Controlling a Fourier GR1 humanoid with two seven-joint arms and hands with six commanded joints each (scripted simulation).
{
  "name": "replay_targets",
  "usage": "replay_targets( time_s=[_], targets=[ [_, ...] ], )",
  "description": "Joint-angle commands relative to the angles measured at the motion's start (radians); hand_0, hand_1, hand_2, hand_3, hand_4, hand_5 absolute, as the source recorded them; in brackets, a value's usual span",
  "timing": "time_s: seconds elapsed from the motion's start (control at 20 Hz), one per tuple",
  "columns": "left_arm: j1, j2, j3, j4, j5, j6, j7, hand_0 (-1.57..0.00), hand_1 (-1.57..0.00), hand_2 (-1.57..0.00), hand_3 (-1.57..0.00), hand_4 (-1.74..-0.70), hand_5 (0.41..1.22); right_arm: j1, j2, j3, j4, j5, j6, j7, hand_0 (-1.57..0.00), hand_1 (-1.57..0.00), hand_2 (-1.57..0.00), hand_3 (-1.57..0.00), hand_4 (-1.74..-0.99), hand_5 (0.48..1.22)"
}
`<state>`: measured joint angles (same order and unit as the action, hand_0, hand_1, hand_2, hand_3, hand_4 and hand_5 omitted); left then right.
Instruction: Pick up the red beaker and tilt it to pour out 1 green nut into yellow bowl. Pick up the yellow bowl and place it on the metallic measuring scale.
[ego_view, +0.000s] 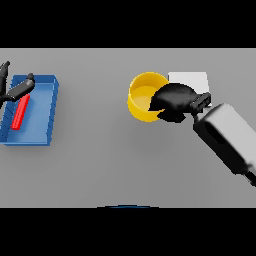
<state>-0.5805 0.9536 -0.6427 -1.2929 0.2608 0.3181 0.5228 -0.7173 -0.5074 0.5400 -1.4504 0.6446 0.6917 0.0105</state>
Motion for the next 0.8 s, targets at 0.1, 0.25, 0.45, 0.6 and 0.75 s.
replay_targets(
  time_s=[0.1,0.25,0.45,0.6,0.75],
  targets=[
    [0.009,0.007,0.006,-0.015,0.011,0.001,0.0,0.0,0.0,0.0,0.0,-0.81,0.741,-0.047,-0.034,-0.025,0.053,0.011,-0.029,-0.014,-1.57,-1.57,-1.57,-1.33,-1.72,1.221],
    [0.014,0.019,0.001,-0.031,0.003,0.006,0.019,0.0,0.0,0.0,0.0,-0.8,0.734,-0.074,-0.056,-0.038,0.136,0.029,-0.091,-0.029,-1.57,-1.57,-1.57,-1.26,-1.719,1.221],
    [0.022,0.027,0.0,-0.062,0.011,0.02,0.065,0.0,0.0,0.0,0.0,-0.82,0.75,-0.079,-0.079,-0.073,0.241,0.013,-0.135,-0.031,-1.57,-1.57,-1.57,-1.21,-1.72,1.221],
    [0.024,0.023,0.003,-0.054,0.012,0.024,0.068,0.0,0.0,0.0,0.0,-0.83,0.769,-0.099,-0.091,-0.079,0.347,0.027,-0.19,-0.068,-1.57,-1.57,-1.57,-1.18,-1.72,1.221],
    [0.01,0.019,-0.012,-0.064,0.0,0.027,0.087,0.0,0.0,0.0,0.0,-0.82,0.772,-0.112,-0.086,-0.081,0.441,0.033,-0.231,-0.087,-1.57,-1.57,-1.57,-1.18,-1.721,1.221]
  ],
)
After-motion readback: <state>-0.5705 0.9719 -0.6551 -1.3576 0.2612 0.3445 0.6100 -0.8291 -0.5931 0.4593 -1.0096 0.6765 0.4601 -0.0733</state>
